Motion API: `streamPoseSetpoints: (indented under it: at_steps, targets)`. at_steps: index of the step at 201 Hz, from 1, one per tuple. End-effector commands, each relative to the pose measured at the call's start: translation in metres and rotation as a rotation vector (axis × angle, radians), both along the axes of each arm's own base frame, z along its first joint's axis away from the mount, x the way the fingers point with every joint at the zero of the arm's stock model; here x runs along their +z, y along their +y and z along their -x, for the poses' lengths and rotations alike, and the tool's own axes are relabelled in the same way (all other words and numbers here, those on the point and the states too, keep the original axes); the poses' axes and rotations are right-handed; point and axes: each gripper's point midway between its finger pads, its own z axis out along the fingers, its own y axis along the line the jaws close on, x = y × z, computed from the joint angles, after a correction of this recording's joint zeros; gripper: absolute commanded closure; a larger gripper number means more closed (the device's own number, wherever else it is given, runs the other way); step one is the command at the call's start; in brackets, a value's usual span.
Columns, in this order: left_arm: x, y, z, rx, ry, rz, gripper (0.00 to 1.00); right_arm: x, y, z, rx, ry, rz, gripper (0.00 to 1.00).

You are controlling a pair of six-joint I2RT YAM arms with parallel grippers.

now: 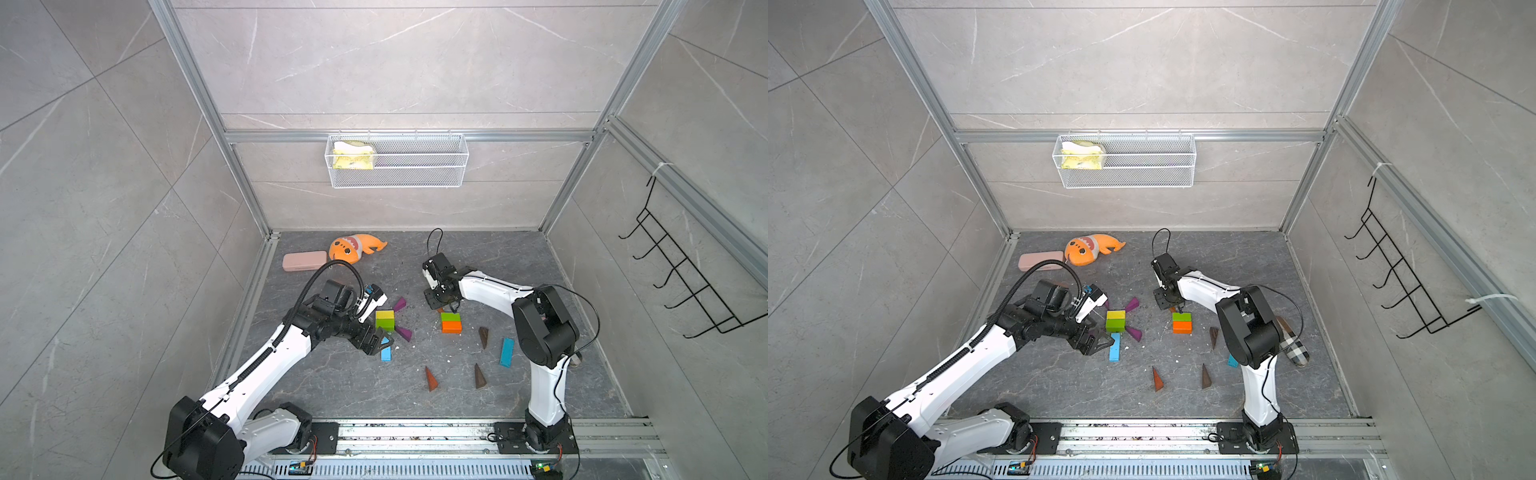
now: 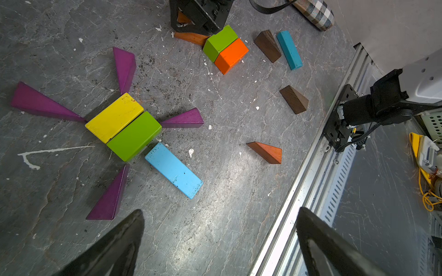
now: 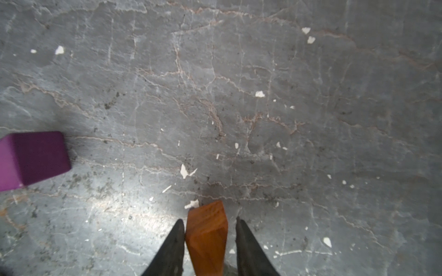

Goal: Assemble a small pinwheel with building blocks
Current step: Assemble the building block at the center of the board.

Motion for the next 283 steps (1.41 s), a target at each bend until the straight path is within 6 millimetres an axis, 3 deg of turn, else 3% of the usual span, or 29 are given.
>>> streamPoseSetpoints:
  at_steps: [1, 221, 246, 283]
  targets:
    - [0.016, -0.005, -0.001, -0.031, -0.030, 0.041, 0.00, -0.003, -0.005, -0.002, -0.024, 0.012, 0.022, 0.62]
    - [0.017, -0.006, 0.000, -0.036, -0.030, 0.045, 0.00, 0.003, -0.005, -0.008, -0.045, -0.008, 0.021, 0.57]
    - [0.017, -0.006, 0.000, -0.036, -0.029, 0.047, 0.00, 0.012, -0.001, -0.006, -0.036, -0.024, -0.022, 0.55]
    - [0.019, -0.006, 0.000, -0.037, -0.031, 0.050, 0.00, 0.044, 0.005, -0.001, -0.010, -0.090, -0.111, 0.49]
